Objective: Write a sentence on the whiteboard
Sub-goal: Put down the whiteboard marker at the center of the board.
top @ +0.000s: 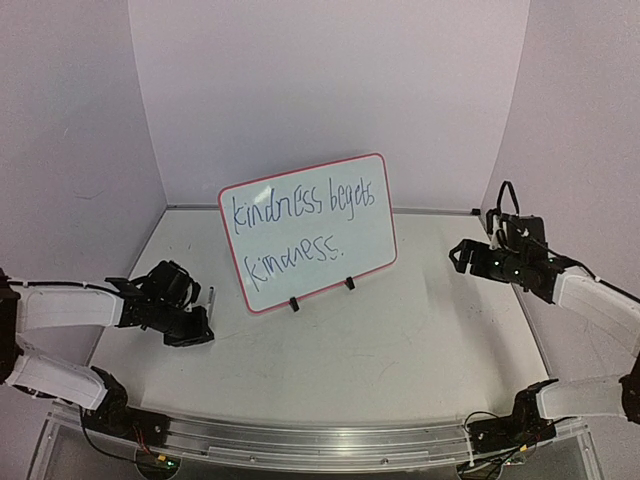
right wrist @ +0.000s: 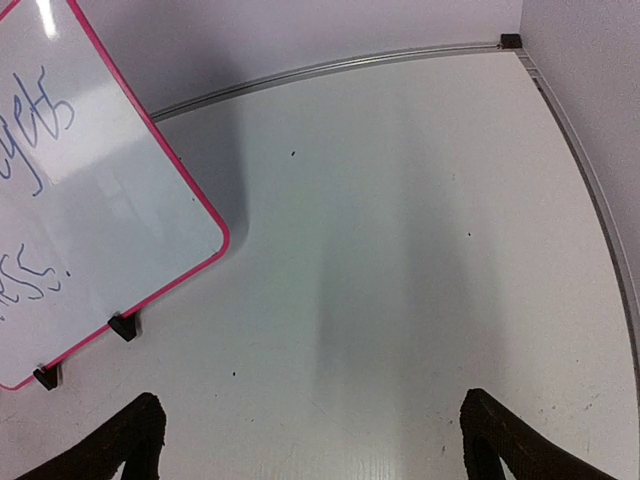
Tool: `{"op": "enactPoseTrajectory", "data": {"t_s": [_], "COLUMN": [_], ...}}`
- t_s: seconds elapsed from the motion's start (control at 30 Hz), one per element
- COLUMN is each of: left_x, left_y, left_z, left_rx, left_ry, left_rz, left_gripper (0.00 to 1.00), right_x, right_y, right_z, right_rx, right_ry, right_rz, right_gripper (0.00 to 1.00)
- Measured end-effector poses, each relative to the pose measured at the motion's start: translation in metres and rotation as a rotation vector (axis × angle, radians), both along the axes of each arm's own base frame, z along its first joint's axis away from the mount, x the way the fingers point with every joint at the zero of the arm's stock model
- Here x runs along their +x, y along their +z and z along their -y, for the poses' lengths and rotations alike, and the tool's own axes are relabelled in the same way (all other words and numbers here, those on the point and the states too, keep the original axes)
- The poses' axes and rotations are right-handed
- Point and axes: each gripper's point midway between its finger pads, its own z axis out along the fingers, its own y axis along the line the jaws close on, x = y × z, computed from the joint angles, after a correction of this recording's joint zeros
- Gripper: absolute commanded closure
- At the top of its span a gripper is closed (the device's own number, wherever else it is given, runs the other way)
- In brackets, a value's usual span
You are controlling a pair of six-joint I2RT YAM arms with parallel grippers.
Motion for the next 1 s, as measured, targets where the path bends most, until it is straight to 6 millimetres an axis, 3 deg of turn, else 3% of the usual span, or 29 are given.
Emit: {"op": "enactPoseTrajectory", "data": {"t_s": [0.3,0.4,0.53,0.8,1.0], "left_x": [0.072,0.086,0.093,0.103,0.118], "left_y": [0.013,0.007,-0.002,0.004,0.015], "left_z": [-0.003,-0.007,-0.01,-0.011,-0.035], "left_rx": [0.018,0.03,0.041,0.034,0.028], "left_ry": [-0.028,-0.034,-0.051,-0.049,0.026], "left_rz": [0.115,0.121,0.116,0.162,0.203], "left_gripper": [0.87,0.76,0.58,0.25,0.16], "right_x": [-0.011,-0.01,-0.009,-0.007,-0.004], "right_y": [-0.002,-0.001,0.001,0.004,0.0], "right_z": [0.011,0.011,0.01,0.009,0.011], "right_rx": [-0.015,-0.015,-0.017,-0.031,-0.049], "right_ry": [-0.043,-0.045,-0.038,-0.021,-0.023], "right_rz": [0.049,0.057,0.067,0.088,0.123], "right_gripper": [0.02,0.02,0.02,0.02,0.02]}}
